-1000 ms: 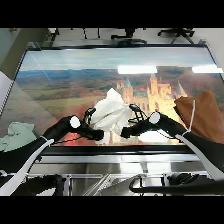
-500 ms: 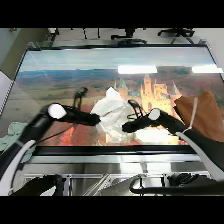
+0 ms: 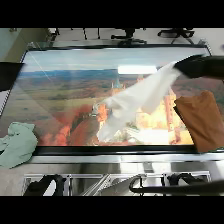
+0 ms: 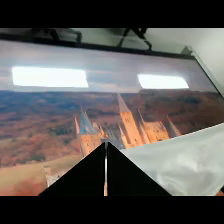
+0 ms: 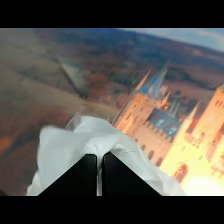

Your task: Fold the shirts.

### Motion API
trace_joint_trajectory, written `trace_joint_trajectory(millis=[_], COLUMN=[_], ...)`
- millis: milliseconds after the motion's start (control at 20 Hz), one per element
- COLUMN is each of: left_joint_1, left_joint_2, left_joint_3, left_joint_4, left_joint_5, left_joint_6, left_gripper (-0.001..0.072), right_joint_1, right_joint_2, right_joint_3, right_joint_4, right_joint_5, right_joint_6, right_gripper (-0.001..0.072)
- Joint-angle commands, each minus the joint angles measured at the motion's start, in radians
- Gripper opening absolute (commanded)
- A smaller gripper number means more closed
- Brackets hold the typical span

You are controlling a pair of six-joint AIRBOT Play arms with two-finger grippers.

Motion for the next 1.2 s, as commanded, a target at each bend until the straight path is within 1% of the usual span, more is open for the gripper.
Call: trace_joint_trajectory(millis=[0,100,150,200,250,300,350,400,500,600,650,750,900,1000,1100,1150], left_joint_1=[0.053,-0.027,-0.084,-0.146,-0.225,-0.307,-0.401,-0.496,-0.688,-0.856,-0.914,-0.982,-1.001,-1.001,-1.001,-1.001], left_joint_2=[0.087,0.135,0.153,0.169,0.177,0.175,0.154,0.115,0.001,-0.150,-0.234,-0.435,-0.676,-0.752,-0.786,-0.802], left_joint_3=[-0.008,-0.187,-0.293,-0.410,-0.540,-0.657,-0.770,-0.866,-0.997,-1.030,-1.013,-0.921,-0.737,-0.631,-0.557,-0.526], left_joint_4=[-0.002,-0.005,-0.031,-0.064,-0.099,-0.129,-0.161,-0.203,-0.275,-0.288,-0.288,-0.286,-0.286,-0.286,-0.286,-0.285], left_joint_5=[-0.085,-0.074,-0.050,0.000,0.078,0.171,0.283,0.392,0.604,0.776,0.826,0.824,0.715,0.631,0.590,0.570], left_joint_6=[-0.007,-0.022,-0.021,-0.020,-0.020,-0.020,-0.021,-0.021,-0.020,-0.021,-0.023,-0.021,-0.013,0.023,0.031,0.048], left_gripper=[0.0013,0.0014,0.0015,0.0017,0.0022,0.0294,0.0592,0.0609,0.0609,0.0609,0.0609,0.0609,0.0609,0.0609,0.0609,0.0608], right_joint_1=[-0.076,-0.076,-0.076,-0.075,-0.075,-0.075,-0.075,-0.075,-0.076,-0.076,-0.076,-0.076,-0.076,-0.076,-0.076,-0.076], right_joint_2=[0.036,0.024,0.020,0.018,0.016,0.016,0.015,0.013,0.010,0.010,0.011,0.011,0.011,0.011,0.010,0.006], right_joint_3=[0.079,0.023,-0.021,-0.064,-0.108,-0.148,-0.178,-0.195,-0.203,-0.203,-0.203,-0.203,-0.203,-0.204,-0.204,-0.204], right_joint_4=[-0.003,0.004,0.004,0.004,0.004,0.003,0.003,0.003,0.003,0.003,0.002,0.002,-0.004,-0.027,-0.057,-0.061], right_joint_5=[0.120,0.160,0.168,0.170,0.171,0.172,0.171,0.172,0.171,0.166,0.167,0.167,0.167,0.167,0.167,0.167], right_joint_6=[0.004,0.004,0.003,0.002,-0.005,-0.005,-0.006,-0.015,-0.016,-0.028,-0.030,-0.030,-0.030,-0.030,-0.030,-0.030], right_gripper=[0.0025,0.0025,0.0025,0.0025,0.0025,0.0025,0.0025,0.0026,0.0025,0.0025,0.0026,0.0026,0.0026,0.0026,0.0026,0.0025])
